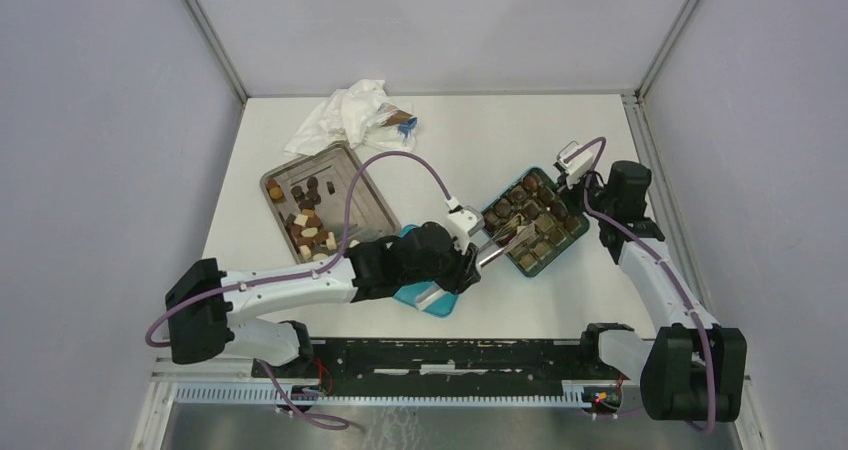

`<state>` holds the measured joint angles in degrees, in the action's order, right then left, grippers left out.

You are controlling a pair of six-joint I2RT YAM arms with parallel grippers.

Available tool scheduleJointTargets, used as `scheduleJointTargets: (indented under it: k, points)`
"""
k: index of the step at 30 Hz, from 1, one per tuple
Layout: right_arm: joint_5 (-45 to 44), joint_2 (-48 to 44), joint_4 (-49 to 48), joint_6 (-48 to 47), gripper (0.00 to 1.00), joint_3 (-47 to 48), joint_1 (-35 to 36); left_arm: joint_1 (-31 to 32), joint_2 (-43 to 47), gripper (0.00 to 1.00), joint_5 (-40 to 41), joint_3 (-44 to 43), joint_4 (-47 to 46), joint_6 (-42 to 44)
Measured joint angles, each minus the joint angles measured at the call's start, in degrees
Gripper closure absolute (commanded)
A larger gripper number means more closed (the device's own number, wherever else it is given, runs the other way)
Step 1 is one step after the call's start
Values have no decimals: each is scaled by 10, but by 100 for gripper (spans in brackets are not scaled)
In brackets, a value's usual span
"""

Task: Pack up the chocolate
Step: Pick up the packing box from the center of the board, then place the packing box at the center of the board.

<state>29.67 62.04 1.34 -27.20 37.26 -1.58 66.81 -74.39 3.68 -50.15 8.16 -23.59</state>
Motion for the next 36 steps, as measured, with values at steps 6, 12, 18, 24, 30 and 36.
scheduleJointTargets:
  k: [6,12,18,24,30,36]
  points:
    - [19,59,12,19,100,8,0,15,-37,98,36,-33,6,9]
    - [30,139,47,44,98,32,0,17,-79,98,54,-91,24,9]
    - [38,188,67,62,93,51,-3,17,-130,97,54,-132,46,9]
    - [45,209,79,71,81,61,-8,18,-160,96,53,-150,79,8]
    - [54,211,84,81,63,71,-8,18,-191,95,50,-178,97,8]
    - [66,211,84,85,51,76,-14,18,-210,93,47,-201,115,8]
